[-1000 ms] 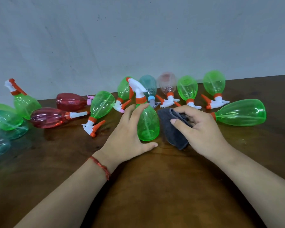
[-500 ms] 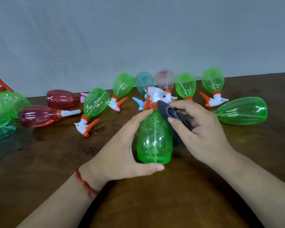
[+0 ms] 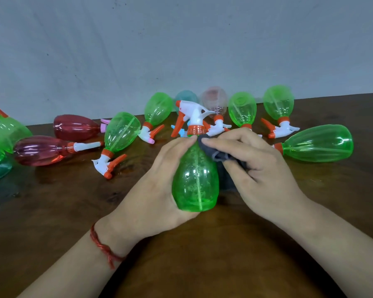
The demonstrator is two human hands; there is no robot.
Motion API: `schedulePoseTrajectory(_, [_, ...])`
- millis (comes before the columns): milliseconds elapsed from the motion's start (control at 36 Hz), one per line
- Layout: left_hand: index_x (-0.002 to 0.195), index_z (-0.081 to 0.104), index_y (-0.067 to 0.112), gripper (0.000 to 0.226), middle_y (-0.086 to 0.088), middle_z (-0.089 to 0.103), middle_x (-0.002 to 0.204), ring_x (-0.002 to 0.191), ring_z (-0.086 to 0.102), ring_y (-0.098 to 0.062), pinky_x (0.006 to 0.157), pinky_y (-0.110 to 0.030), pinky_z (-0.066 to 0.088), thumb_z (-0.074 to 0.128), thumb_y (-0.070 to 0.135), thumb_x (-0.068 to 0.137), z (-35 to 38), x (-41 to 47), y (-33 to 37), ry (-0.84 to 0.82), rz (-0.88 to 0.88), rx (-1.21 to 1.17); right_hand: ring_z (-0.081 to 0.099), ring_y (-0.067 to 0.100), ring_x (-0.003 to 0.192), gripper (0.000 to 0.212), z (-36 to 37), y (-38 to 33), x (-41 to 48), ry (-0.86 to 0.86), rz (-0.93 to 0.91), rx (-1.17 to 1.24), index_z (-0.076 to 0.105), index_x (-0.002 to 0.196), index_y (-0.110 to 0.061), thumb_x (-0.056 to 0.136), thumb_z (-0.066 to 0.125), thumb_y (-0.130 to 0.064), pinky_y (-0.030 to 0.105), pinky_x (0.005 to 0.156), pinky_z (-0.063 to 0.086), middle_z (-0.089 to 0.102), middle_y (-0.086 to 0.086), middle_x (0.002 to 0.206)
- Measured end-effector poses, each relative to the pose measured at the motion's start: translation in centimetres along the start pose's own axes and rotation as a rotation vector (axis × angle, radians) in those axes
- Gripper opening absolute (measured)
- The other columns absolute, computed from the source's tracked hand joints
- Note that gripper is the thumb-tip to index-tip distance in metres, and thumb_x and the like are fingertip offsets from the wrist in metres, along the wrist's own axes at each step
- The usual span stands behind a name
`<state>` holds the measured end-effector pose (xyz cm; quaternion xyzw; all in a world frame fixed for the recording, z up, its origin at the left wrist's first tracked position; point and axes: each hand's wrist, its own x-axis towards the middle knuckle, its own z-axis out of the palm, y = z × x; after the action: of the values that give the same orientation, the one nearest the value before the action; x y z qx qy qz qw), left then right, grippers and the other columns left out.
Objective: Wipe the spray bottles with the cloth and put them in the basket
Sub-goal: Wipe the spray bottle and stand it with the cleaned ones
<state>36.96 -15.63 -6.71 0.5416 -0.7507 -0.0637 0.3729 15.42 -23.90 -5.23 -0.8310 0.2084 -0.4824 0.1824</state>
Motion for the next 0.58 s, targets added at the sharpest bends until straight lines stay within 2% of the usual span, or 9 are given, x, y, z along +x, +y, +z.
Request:
schedulePoseTrajectory(83, [0.161,0.034,0.002,0.112,-0.011,0.042,0.160,0.154,0.041,-0.027,0.126,-0.035,0.036,0.101,0.023,0.073,0.0,0.3,0.3,0.029,0.100,0.001,0.066,0.016,0.109,0.046,-0.1,-0.2,0.1,-0.047,0.000,0.061,0.073,0.131,-0.010,0.096,0.059,0.017,0.020,0.096,0.049,0.064,0.004,0.119])
schedulePoseTrajectory(194, [0.160,0.035,0.001,0.110,-0.011,0.042,0.158,0.153,0.042,-0.027,0.125,-0.035,0.037,0.100,0.025,0.075,0.0,0.3,0.0,0.032,0.086,0.038,0.066,0.011,0.111,0.046,-0.2,-0.2,-0.2,-0.105,-0.064,-0.056,0.074,0.131,-0.014,0.097,0.059,0.012,0.025,0.096,0.053,0.061,0.003,0.124])
schedulePoseTrajectory(306, [0.159,0.036,0.001,0.110,-0.011,0.045,0.155,0.150,0.045,-0.028,0.124,-0.034,0.037,0.100,0.027,0.074,-0.1,0.3,-0.3,0.071,0.076,0.021,0.061,0.000,0.112,0.047,-0.3,-0.5,-0.2,-0.138,-0.104,-0.121,0.077,0.128,-0.017,0.096,0.057,0.010,0.017,0.097,0.049,0.061,0.002,0.124])
schedulePoseTrajectory(389, [0.160,0.036,0.006,0.114,-0.006,0.046,0.154,0.148,0.047,-0.023,0.123,-0.032,0.039,0.101,0.033,0.071,-0.2,0.2,-0.2,0.117,0.004,-0.024,0.061,0.003,0.113,0.044,-0.4,-0.6,-0.4,-0.177,-0.133,-0.124,0.078,0.126,-0.020,0.098,0.054,0.004,0.013,0.096,0.044,0.061,0.001,0.125])
schedulePoseTrajectory(500, [0.165,0.028,0.018,0.122,-0.008,0.046,0.158,0.147,0.051,-0.028,0.120,-0.047,0.045,0.103,0.032,0.070,-0.5,0.0,-0.7,0.130,-0.079,-0.140,0.063,0.011,0.107,0.041,-0.6,-0.8,-0.5,-0.216,-0.188,-0.099,0.078,0.126,-0.021,0.103,0.047,-0.006,0.024,0.089,0.049,0.060,0.002,0.126])
schedulePoseTrajectory(583, [0.167,0.023,0.025,0.124,-0.005,0.046,0.160,0.147,0.052,-0.025,0.120,-0.046,0.045,0.102,0.033,0.072,-0.8,0.0,-0.5,0.102,-0.107,-0.157,0.064,0.017,0.106,0.042,-0.6,-0.6,-0.5,-0.243,-0.211,-0.068,0.078,0.126,-0.021,0.102,0.050,-0.001,0.034,0.086,0.052,0.060,0.003,0.126])
